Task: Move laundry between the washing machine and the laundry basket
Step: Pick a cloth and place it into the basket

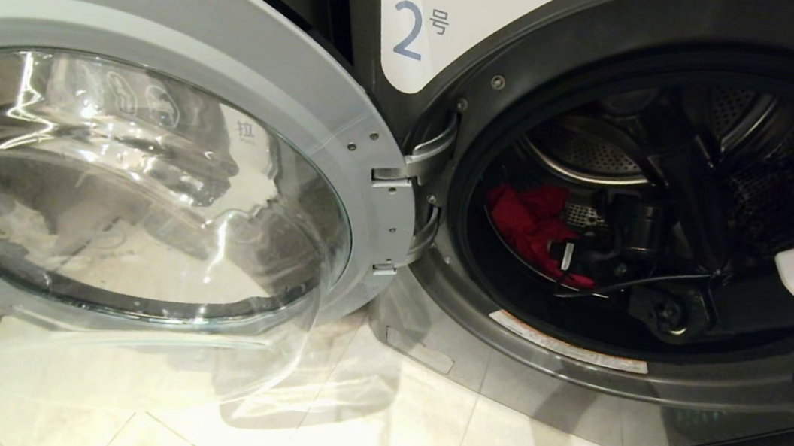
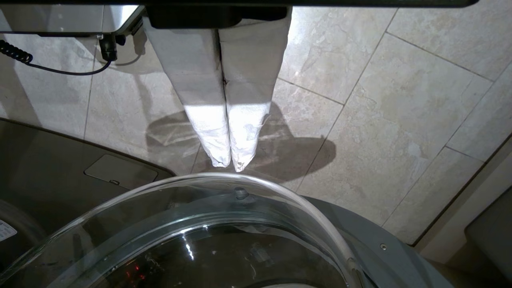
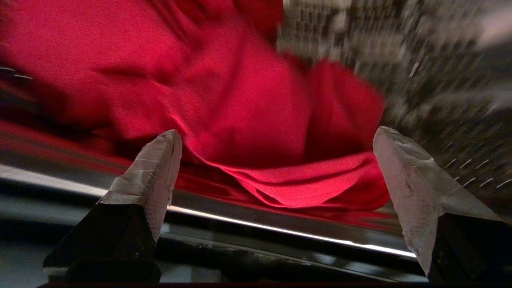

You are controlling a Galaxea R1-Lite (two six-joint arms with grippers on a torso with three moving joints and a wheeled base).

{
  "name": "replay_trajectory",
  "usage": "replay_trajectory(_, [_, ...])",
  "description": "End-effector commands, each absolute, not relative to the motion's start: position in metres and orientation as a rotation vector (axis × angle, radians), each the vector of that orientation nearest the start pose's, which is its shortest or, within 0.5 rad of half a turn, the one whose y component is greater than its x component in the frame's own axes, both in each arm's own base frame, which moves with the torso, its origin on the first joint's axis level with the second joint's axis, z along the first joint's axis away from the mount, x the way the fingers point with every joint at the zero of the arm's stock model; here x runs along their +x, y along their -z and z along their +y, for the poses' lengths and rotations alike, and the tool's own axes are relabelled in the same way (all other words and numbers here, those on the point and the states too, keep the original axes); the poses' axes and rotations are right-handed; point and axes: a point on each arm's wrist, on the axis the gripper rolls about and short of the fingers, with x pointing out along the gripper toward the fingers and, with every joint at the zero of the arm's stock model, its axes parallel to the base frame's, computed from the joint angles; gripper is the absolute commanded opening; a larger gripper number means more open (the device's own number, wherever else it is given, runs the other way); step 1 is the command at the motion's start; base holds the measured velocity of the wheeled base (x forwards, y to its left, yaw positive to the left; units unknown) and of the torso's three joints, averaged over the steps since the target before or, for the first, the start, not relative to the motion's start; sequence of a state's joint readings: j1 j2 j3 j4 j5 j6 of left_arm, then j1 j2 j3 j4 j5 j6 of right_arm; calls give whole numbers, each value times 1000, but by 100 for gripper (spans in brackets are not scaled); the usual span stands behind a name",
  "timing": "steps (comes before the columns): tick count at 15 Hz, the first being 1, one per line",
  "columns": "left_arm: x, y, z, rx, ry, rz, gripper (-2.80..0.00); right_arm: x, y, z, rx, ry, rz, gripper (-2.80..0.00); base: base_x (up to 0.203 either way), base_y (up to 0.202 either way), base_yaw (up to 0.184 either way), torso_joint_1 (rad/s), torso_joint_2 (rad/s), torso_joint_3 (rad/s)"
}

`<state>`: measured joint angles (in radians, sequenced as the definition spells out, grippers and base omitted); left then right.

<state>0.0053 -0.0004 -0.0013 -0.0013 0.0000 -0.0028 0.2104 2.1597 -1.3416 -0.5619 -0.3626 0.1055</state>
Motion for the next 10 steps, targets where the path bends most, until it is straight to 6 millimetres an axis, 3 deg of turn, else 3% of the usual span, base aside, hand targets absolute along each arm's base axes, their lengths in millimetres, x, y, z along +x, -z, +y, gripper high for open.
replay_trajectory(1, [-23,-76,0,-3,-6,-5,-280,452,-137,84,75,184,294,0,0,0,0,0,0,0])
replay_trajectory(10, [-23,-76,0,-3,-5,-5,-280,500,-109,93,169,209,310,0,0,0,0,0,0,0])
